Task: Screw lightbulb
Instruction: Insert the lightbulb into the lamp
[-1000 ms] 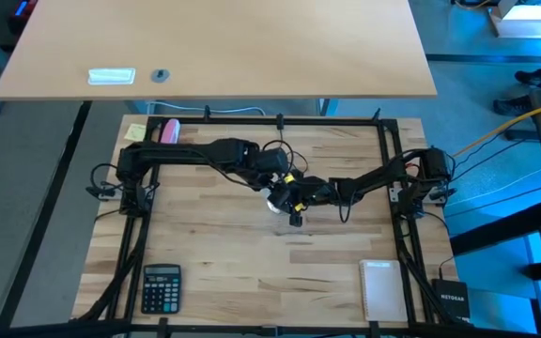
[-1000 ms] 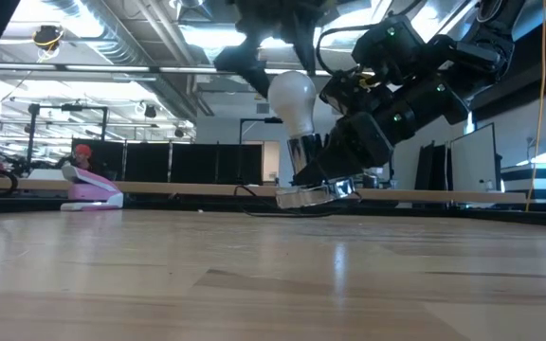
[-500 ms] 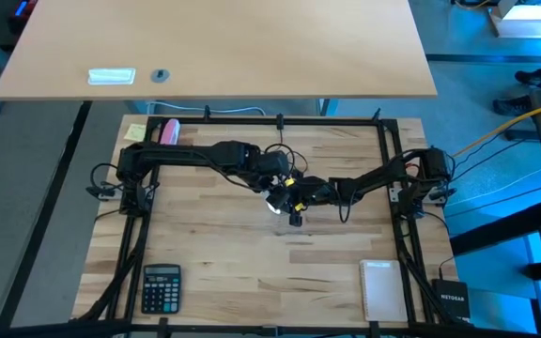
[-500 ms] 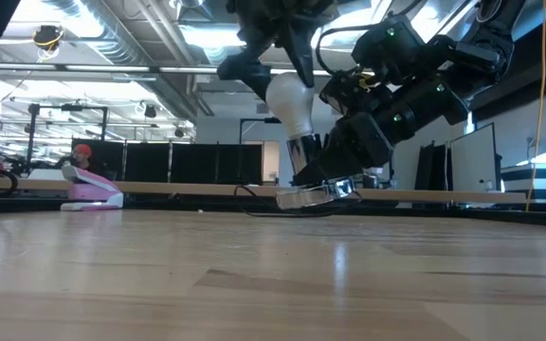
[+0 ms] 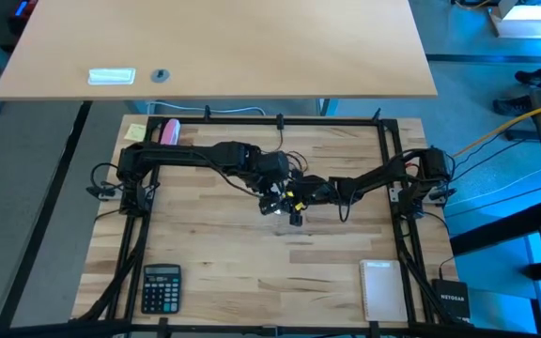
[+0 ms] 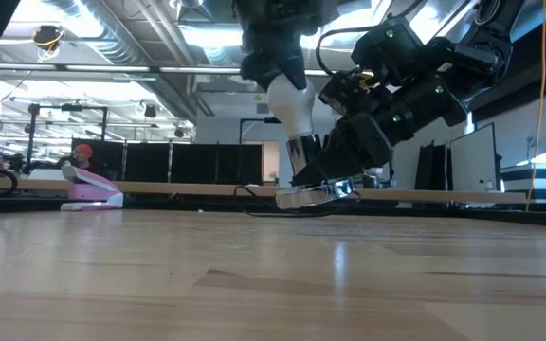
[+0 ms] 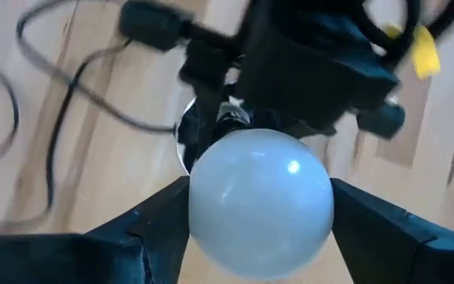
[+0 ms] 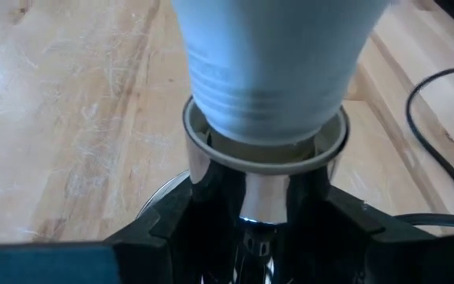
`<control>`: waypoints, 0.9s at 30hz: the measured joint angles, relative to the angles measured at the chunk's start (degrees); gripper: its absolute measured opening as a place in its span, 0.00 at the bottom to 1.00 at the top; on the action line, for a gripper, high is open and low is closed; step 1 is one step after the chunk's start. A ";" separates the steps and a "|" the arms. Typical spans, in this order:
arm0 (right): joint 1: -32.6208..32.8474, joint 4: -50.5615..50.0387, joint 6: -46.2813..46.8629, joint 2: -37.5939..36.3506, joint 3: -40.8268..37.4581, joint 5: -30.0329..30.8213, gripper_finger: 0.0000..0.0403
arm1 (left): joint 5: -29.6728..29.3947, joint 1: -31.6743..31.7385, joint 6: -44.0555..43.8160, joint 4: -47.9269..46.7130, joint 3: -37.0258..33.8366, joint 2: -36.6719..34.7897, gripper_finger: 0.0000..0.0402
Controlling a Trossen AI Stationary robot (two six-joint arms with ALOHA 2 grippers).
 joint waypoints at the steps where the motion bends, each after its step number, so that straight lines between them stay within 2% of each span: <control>1: 0.00 -0.11 0.00 0.00 0.04 -0.21 0.45 | 0.06 -0.02 2.75 0.05 0.02 0.07 0.63; 7: -0.02 -0.59 -0.22 0.11 0.44 -2.12 0.45 | 0.77 -0.04 21.75 1.63 0.00 0.69 0.63; 13: -0.02 -3.12 -1.98 0.11 0.46 -2.10 0.45 | 0.97 0.02 47.00 2.58 -0.12 1.94 0.63; 17: -0.04 -5.01 -2.60 0.11 0.48 -1.94 0.45 | 0.89 0.36 58.41 2.88 -0.18 3.00 0.64; 20: -0.04 -5.54 -2.66 0.09 0.59 -1.61 0.45 | 0.70 0.44 60.57 2.70 -0.18 3.13 0.64; 27: -0.04 -6.23 -1.90 -0.02 0.70 -2.01 0.45 | -0.66 0.28 54.41 4.11 -0.14 3.06 0.75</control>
